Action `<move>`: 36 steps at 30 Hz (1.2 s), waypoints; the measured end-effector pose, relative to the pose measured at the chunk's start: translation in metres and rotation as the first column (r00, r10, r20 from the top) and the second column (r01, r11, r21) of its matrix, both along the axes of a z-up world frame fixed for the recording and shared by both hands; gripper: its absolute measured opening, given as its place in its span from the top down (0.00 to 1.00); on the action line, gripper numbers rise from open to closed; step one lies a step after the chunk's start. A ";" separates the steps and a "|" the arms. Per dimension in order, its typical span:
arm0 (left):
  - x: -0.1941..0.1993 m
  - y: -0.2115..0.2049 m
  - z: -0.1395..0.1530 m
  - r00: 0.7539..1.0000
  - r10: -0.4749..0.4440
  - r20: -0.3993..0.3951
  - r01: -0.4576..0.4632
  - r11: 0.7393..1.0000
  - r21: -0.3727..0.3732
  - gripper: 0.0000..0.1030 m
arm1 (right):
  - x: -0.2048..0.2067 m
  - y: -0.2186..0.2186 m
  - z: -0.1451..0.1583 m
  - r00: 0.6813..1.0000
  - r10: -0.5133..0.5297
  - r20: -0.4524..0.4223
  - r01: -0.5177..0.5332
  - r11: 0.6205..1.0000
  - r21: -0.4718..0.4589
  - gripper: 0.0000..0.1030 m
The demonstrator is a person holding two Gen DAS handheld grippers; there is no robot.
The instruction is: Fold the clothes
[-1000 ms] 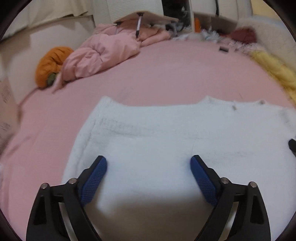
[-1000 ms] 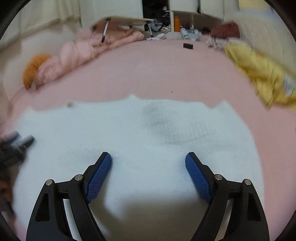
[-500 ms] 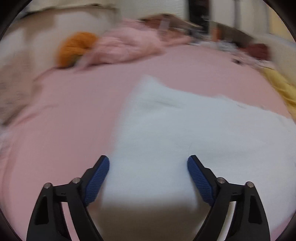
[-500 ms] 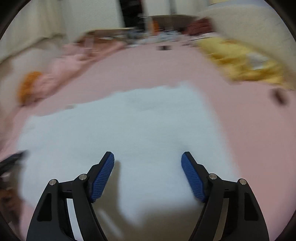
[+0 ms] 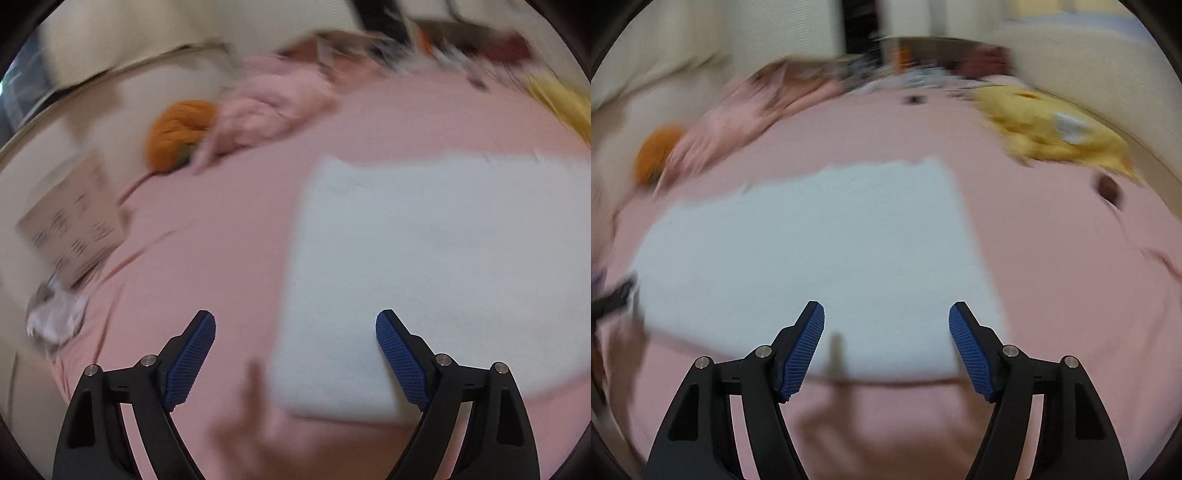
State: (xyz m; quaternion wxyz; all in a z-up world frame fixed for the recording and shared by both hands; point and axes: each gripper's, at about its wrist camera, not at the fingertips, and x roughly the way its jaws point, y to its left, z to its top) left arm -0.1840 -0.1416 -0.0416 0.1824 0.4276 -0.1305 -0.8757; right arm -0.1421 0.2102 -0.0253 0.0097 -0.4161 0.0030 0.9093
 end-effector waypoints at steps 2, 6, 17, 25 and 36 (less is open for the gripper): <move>0.000 -0.010 -0.007 0.999 0.027 0.035 -0.028 0.999 0.017 0.13 | 0.001 0.011 -0.015 0.993 -0.092 0.070 0.090 0.995 0.035 0.32; 0.018 -0.023 0.014 0.988 0.152 -0.013 -0.152 0.971 -0.182 0.11 | 0.021 0.048 0.000 0.947 -0.312 0.079 0.310 0.950 0.038 0.31; 0.116 0.012 0.067 0.995 -0.044 -0.084 0.082 0.849 0.522 0.11 | 0.088 -0.029 0.078 0.988 -0.065 -0.139 0.065 0.998 -0.006 0.31; 0.179 0.112 0.016 0.979 -0.198 0.047 0.145 0.842 0.519 0.10 | 0.138 -0.064 0.069 0.984 0.041 -0.174 -0.038 0.999 0.018 0.22; 0.164 0.088 0.038 0.985 -0.169 -0.028 0.159 0.846 0.509 0.10 | 0.142 -0.062 0.078 0.980 0.023 -0.195 -0.025 1.000 -0.008 0.22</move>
